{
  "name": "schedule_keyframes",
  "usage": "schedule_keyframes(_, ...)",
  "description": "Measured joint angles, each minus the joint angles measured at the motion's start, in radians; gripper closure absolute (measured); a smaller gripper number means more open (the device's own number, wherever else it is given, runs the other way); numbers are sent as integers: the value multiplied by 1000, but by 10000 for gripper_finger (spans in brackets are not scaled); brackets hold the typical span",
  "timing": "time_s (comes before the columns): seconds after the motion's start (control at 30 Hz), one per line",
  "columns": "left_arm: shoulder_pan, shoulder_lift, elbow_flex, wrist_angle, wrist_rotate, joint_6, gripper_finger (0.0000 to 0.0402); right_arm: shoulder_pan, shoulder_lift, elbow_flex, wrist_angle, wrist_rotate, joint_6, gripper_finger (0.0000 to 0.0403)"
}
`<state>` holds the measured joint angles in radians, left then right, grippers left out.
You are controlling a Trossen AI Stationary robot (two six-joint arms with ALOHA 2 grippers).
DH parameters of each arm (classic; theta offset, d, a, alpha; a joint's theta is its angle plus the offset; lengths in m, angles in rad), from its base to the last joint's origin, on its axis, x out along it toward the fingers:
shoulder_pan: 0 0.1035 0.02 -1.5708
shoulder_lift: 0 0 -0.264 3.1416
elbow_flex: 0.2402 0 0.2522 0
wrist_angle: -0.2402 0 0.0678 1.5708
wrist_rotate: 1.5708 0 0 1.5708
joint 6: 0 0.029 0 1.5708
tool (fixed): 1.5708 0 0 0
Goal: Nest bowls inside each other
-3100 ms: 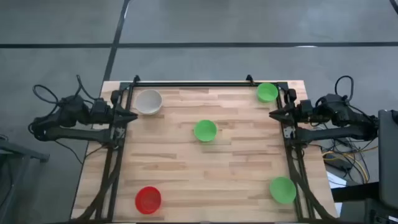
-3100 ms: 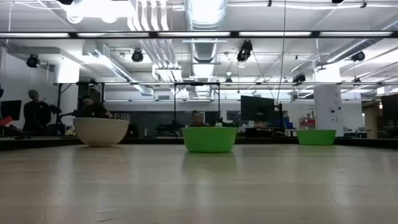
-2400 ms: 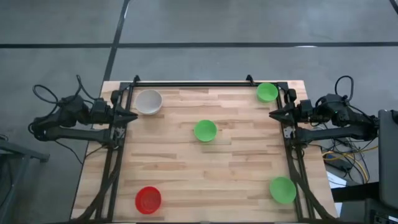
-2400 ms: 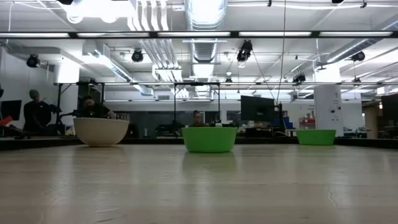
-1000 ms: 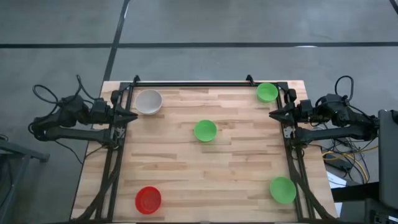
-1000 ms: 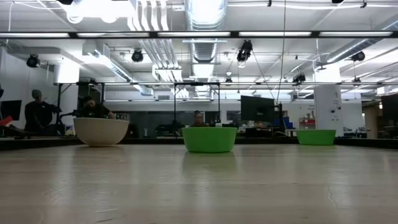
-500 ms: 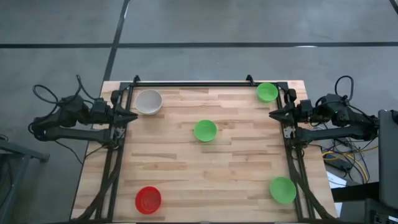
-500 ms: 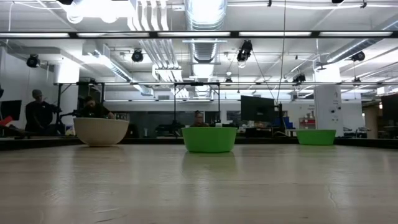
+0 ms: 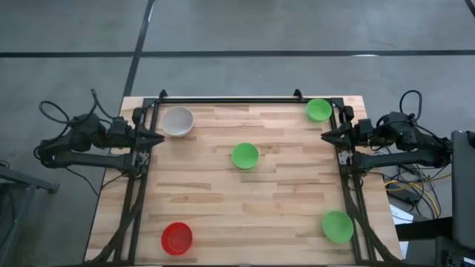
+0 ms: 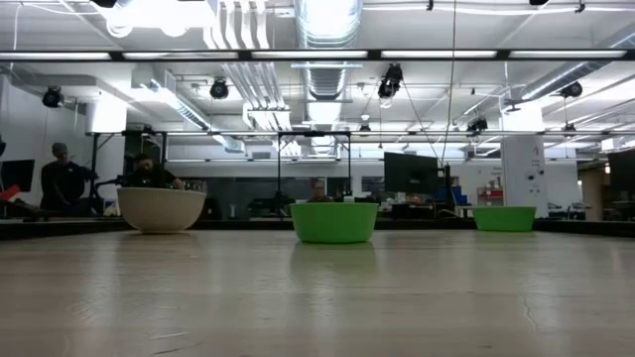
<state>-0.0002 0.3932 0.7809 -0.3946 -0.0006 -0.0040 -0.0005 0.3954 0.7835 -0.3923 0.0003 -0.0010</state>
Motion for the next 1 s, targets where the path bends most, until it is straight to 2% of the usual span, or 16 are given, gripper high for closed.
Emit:
schedule_keyframes(0.7,-1,0,0,27,0,-17,361,0,0,0,0,0,0,369)
schedule_keyframes(0.9,0,0,0,27,-20,21,362,0,0,0,0,0,0,369)
schedule_keyframes(1.0,0,0,0,27,-19,-29,361,0,0,0,0,0,0,369)
